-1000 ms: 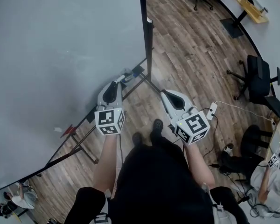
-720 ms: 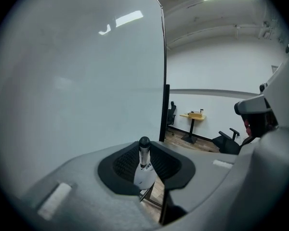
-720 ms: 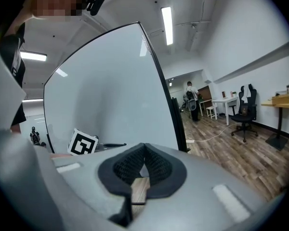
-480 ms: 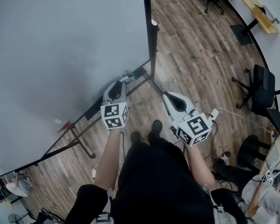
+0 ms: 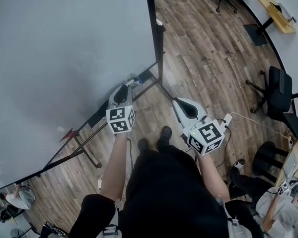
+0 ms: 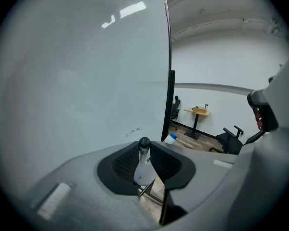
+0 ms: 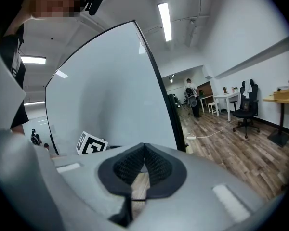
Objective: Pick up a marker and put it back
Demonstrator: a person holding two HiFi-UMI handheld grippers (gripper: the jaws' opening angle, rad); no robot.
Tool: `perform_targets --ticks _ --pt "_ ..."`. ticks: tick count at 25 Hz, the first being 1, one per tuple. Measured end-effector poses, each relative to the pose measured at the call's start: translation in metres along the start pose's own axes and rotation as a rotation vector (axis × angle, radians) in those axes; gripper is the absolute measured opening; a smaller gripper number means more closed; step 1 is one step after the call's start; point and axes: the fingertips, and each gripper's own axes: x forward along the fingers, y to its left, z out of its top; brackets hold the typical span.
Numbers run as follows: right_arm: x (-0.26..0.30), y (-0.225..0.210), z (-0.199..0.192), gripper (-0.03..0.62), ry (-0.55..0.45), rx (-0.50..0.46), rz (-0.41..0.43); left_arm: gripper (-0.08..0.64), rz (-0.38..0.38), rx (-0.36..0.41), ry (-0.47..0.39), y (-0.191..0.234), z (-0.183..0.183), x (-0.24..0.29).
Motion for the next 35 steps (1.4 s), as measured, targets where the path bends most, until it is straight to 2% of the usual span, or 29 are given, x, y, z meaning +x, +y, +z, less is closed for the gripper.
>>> perform_targets --ticks 5,20,27,35 --pt "-0.005 -0.002 0.000 0.003 0.001 0.009 -0.009 0.097 -0.032 -0.023 -0.006 -0.003 0.001 0.001" --pt "-0.012 0.018 -0.001 0.003 -0.014 0.004 -0.040 0.101 -0.063 -0.003 -0.010 0.002 0.001 -0.015" --pt "-0.020 0.047 -0.002 0.003 -0.032 -0.010 -0.065 0.101 -0.097 0.002 -0.040 0.005 0.004 -0.043" --pt "-0.029 0.091 -0.002 0.003 -0.064 -0.037 -0.108 0.098 -0.174 0.012 -0.078 0.005 0.007 -0.089"
